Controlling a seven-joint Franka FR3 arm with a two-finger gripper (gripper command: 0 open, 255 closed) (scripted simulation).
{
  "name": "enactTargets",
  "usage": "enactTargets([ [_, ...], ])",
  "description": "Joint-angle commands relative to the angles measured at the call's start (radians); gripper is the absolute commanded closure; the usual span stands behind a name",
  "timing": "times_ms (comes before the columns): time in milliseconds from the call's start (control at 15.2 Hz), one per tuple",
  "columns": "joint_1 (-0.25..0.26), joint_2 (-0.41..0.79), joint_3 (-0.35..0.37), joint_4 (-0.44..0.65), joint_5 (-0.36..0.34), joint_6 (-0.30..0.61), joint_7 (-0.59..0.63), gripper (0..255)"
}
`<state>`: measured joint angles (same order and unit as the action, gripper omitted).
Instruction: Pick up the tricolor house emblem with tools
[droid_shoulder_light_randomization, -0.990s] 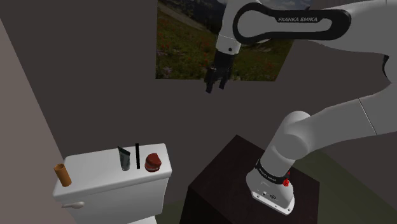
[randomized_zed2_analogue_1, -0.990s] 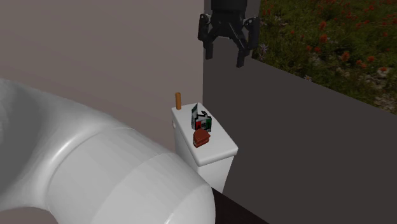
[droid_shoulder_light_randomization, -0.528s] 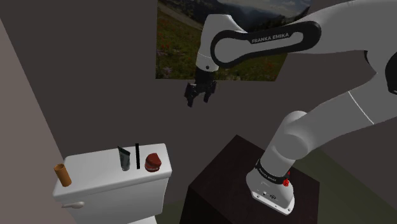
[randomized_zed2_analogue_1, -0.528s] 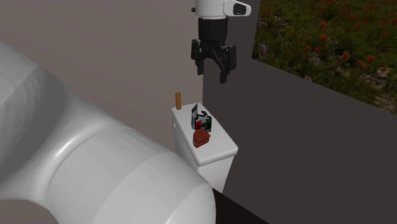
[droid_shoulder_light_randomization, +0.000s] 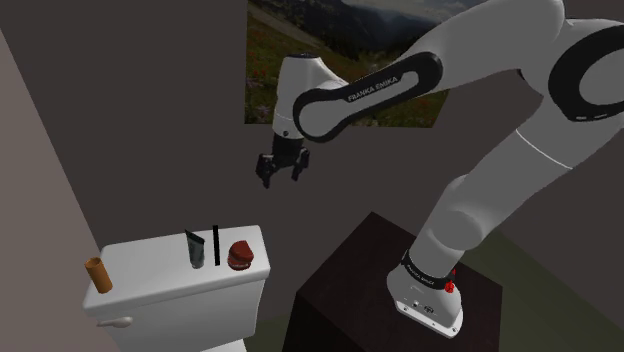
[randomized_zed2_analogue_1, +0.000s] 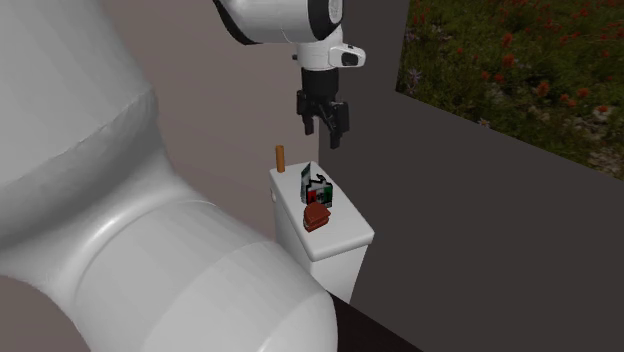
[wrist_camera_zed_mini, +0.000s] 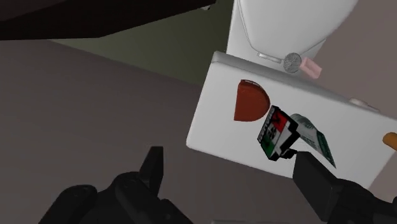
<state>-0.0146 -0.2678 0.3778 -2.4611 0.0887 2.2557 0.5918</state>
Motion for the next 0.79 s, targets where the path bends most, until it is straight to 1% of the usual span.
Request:
enactTargets([
  [0, -0.01, 0.077, 0.032, 0.028, -0.034, 0.05, 0.076, 0],
  [198, -0.021, 0.208, 0.07, 0.086, -0.117, 0.114, 0.202, 0],
  [396, -0.015, 0.344, 0.084, 0.159, -0.224, 0.159, 0.338, 0],
  [528, 0.005, 0.434, 0.075, 0.216, -0.297, 0.178, 0.426, 0],
  [726, 0.05, 0.565, 0.043, 0.313, -0.391, 0.192, 0.543, 0],
])
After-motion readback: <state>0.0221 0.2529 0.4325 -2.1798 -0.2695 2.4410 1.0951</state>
